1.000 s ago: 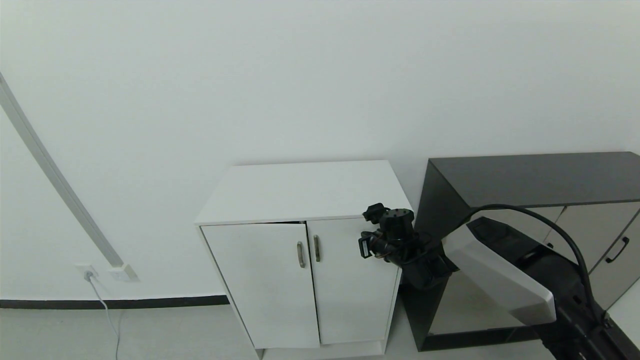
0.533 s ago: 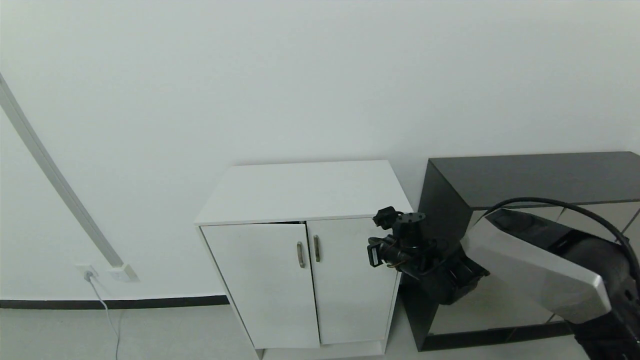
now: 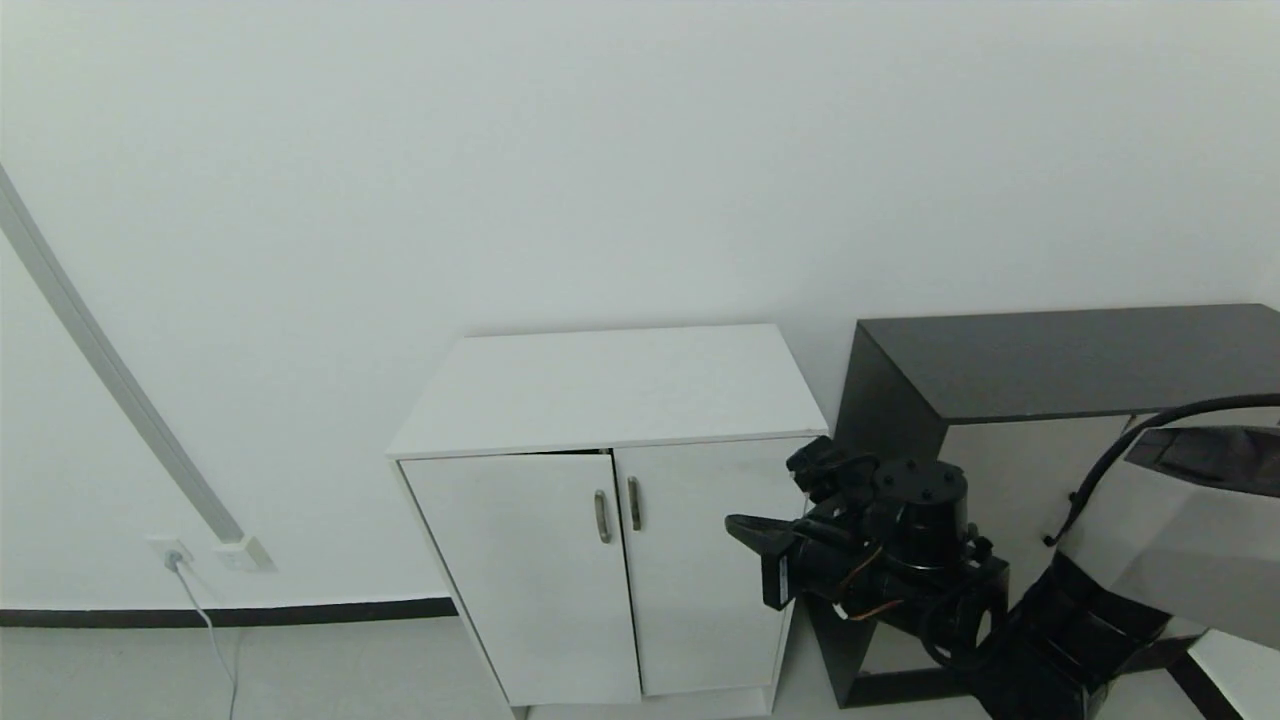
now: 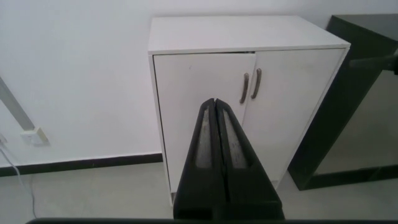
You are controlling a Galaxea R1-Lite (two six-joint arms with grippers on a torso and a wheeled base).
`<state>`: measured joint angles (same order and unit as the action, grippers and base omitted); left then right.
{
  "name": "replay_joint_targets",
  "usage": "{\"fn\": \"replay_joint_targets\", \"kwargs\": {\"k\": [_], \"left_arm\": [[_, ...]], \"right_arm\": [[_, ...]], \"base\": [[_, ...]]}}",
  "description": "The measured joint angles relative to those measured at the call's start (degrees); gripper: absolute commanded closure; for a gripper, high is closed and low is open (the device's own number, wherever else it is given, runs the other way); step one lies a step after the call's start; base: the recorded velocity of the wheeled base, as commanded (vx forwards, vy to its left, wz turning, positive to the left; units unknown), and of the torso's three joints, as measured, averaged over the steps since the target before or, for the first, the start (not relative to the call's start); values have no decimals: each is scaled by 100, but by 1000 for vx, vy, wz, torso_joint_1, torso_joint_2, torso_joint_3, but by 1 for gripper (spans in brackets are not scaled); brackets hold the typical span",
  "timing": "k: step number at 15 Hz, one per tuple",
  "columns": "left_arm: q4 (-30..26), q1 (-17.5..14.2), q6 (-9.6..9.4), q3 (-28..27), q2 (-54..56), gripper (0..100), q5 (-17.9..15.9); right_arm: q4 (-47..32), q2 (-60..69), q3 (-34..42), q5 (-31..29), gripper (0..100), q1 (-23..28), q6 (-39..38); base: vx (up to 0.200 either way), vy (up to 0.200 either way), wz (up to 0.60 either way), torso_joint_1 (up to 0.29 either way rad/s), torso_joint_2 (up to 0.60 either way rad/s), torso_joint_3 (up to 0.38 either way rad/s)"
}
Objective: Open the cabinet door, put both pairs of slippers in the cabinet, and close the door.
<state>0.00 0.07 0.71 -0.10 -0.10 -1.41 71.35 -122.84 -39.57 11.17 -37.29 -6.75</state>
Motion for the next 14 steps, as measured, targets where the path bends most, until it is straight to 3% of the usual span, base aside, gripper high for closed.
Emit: {"fn": "replay_joint_targets", "kwargs": {"k": [4,6,11,14], "left_arm": [[0,4,5,0,0,100,2],[0,0,7,0,0,100,2],[-2,9,5,-1,0,100,9],[0,2,-5,0,0,100,5]], "right_arm": [[-24,-124,-106,-9,100,-143,6],[-60,-271,-296,-33,100,-212,11],[-895,-891,-1635,-995,100,-433,44],[-1681,-1304,-2672,-1261,100,-408,57]], "base": [[0,200,0,1,5,-2],[0,0,0,0,0,0],[0,0,0,0,0,0],[0,0,0,0,0,0]]}}
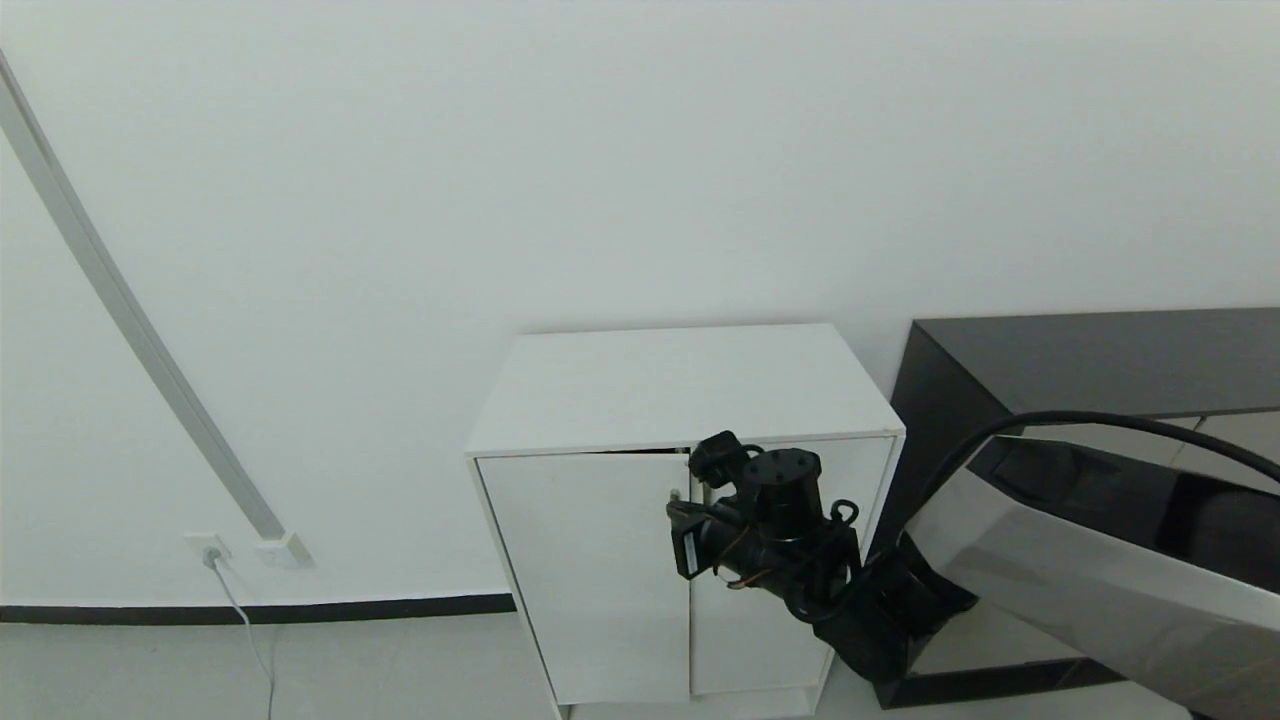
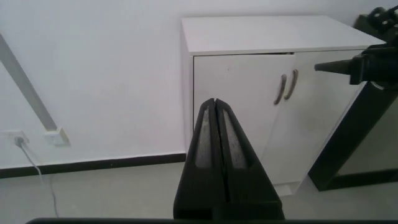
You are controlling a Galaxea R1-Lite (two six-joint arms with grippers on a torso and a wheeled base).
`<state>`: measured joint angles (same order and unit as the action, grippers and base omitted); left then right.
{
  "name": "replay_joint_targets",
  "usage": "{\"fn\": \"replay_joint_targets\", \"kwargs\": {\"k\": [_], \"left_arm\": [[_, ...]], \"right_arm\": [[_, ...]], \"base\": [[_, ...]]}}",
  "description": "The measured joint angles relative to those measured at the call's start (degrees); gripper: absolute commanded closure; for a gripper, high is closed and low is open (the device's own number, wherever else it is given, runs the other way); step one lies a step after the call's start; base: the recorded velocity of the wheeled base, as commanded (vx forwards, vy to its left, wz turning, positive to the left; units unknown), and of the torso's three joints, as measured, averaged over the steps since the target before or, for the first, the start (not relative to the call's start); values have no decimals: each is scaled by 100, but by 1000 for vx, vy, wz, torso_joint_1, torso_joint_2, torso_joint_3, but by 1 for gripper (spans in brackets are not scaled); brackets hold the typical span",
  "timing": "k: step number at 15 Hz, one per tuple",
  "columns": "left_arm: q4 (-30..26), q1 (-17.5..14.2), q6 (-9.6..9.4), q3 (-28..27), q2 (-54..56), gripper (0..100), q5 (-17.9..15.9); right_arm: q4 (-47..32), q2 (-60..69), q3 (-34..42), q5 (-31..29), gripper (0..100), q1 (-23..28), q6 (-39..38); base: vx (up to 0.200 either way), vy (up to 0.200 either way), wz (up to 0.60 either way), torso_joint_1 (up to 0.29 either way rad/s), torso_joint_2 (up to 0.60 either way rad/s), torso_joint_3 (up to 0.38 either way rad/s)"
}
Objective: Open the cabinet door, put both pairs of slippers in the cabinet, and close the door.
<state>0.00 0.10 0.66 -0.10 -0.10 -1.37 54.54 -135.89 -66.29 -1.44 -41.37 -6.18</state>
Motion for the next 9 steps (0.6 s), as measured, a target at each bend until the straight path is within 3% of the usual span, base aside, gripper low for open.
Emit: {"fn": "replay_joint_targets", "kwargs": {"k": [9], "left_arm": [[0,-2,-12,0,0,100,-2]], "right_arm": [[-722,-995,-1635,-50,100,480,44]], "base": [[0,0,0,0,0,0]]}}
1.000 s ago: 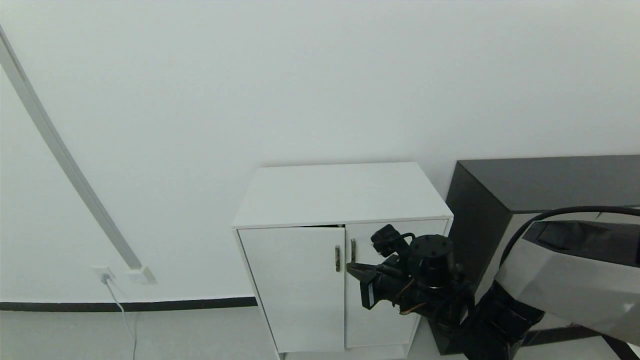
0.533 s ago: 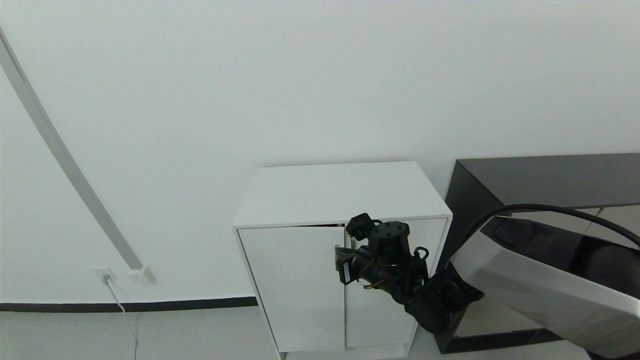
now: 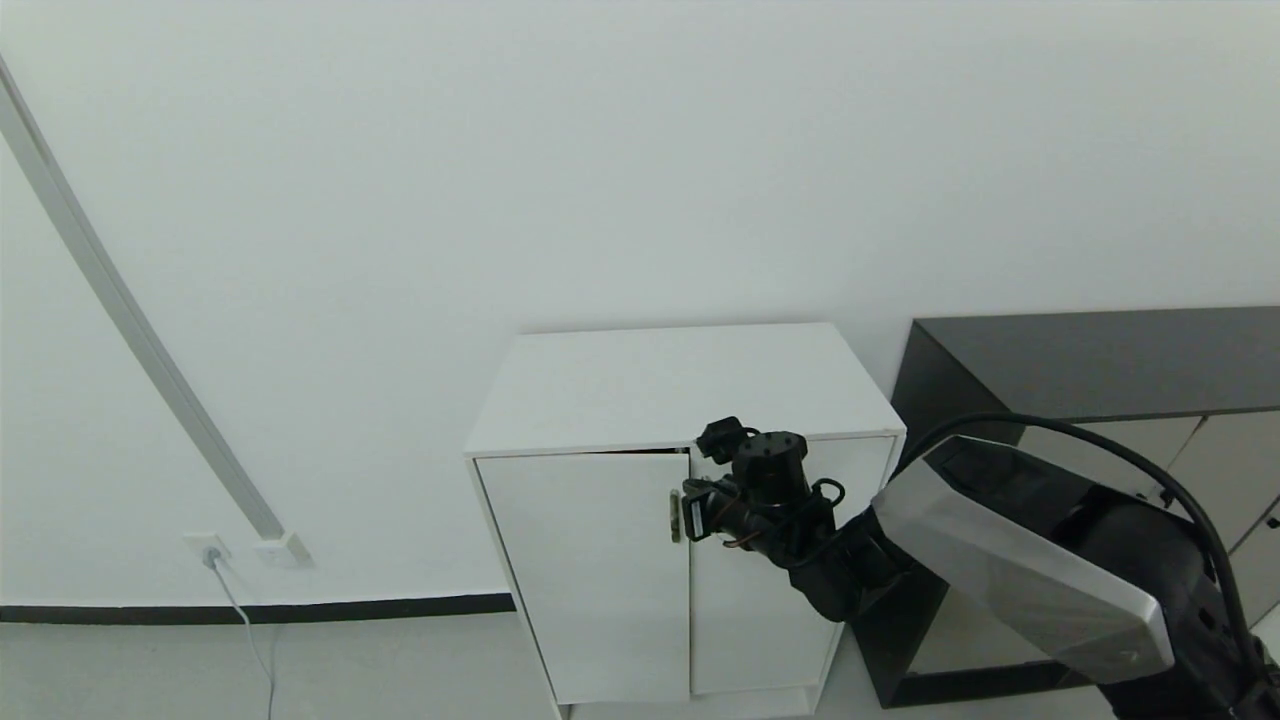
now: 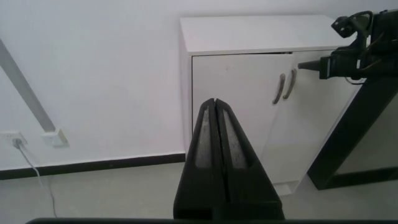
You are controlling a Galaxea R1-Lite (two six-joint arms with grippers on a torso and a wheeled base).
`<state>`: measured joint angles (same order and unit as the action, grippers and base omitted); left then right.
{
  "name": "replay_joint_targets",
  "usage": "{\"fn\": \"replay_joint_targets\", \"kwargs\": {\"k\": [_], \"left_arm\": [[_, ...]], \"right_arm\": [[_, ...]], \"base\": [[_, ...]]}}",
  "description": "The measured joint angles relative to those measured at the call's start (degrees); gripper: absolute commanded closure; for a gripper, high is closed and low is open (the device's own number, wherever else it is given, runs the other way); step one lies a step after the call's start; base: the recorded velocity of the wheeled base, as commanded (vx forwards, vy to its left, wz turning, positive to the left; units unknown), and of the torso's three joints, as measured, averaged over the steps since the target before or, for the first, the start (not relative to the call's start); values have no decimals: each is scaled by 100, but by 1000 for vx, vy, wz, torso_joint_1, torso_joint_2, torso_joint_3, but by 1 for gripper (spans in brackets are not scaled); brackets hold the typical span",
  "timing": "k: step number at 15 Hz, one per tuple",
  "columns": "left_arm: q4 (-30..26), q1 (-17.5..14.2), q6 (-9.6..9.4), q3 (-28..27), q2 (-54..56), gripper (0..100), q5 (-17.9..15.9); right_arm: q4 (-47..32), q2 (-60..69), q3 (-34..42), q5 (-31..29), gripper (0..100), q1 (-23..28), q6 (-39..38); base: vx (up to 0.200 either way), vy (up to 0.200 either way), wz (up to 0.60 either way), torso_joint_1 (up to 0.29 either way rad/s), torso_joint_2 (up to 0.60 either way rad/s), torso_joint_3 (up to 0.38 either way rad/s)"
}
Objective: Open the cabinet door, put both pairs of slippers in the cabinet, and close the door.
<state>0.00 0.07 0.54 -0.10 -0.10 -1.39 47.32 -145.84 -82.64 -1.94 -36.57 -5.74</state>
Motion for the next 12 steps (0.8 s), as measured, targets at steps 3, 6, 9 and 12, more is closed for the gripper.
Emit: {"fn": "replay_joint_targets", "kwargs": {"k": [3,6,9,12], "left_arm": [[0,2,-2,0,0,100,-2],[0,0,-2,0,0,100,0],[0,0,-10,0,0,100,-2],[0,4,-10,0,0,100,-2]], "right_arm": [[-252,-149,-338,0,100,30,5],[-545,-286,-827,-2,100,20,6],[-914,-507,-1413,-2,100,33,11],[-1139,-653,-1755,-5,100,39,11]], "base": [[0,0,0,0,0,0],[0,0,0,0,0,0],[0,0,0,0,0,0],[0,0,0,0,0,0]]}}
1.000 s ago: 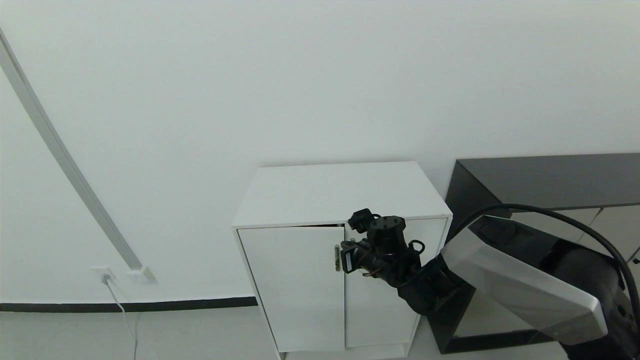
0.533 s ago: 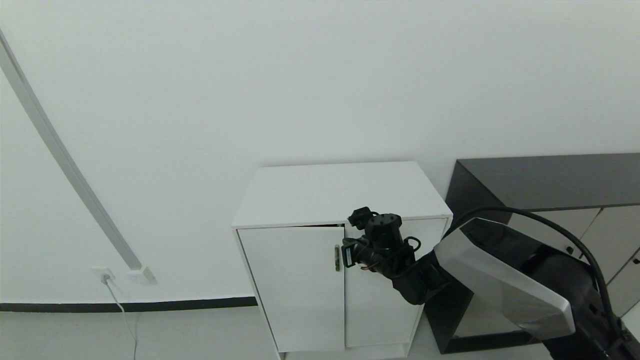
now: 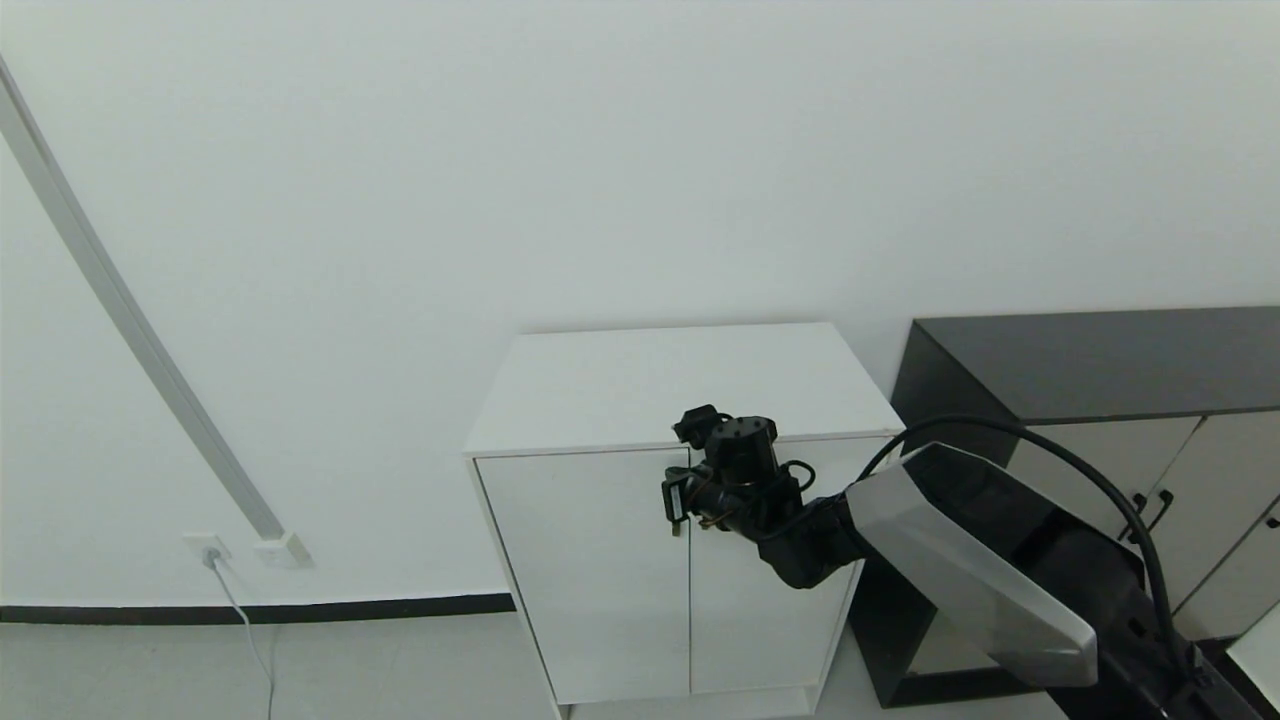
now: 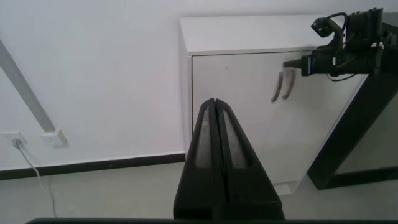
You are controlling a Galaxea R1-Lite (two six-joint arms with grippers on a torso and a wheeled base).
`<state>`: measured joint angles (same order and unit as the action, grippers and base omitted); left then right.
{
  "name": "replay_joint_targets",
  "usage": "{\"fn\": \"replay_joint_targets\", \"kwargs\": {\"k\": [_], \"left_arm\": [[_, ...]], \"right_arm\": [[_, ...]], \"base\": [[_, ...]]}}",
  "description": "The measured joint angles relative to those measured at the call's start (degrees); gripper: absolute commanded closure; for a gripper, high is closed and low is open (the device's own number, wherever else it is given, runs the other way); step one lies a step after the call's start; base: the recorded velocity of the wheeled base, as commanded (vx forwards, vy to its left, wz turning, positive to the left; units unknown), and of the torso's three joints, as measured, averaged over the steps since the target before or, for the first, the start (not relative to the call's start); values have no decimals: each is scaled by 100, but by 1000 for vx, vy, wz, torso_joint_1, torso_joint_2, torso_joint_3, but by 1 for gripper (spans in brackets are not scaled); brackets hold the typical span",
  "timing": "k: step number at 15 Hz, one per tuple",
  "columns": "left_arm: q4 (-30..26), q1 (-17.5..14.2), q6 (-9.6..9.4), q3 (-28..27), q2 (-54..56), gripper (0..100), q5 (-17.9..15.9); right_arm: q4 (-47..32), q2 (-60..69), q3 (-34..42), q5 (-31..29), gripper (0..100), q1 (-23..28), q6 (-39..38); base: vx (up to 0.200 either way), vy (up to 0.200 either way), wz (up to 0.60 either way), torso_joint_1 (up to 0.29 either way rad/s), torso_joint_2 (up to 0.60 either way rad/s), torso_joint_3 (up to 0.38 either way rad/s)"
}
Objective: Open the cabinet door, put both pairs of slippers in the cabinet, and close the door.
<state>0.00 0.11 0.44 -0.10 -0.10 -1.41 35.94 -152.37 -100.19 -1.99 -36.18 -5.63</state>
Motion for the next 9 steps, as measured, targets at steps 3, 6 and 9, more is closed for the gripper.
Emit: {"fn": "replay_joint_targets", "kwargs": {"k": [3,6,9], "left_arm": [[0,-1,-1,0,0,100,0],[0,-1,2,0,0,100,2],[0,-1,0,0,0,100,0]], "right_arm": [[-2,-44,-83,-26,100,11,2],[76,-22,6,-321,100,5,0],[276,165,389,-347,100,-44,5]], "base": [[0,0,0,0,0,0],[0,0,0,0,0,0],[0,0,0,0,0,0]]}}
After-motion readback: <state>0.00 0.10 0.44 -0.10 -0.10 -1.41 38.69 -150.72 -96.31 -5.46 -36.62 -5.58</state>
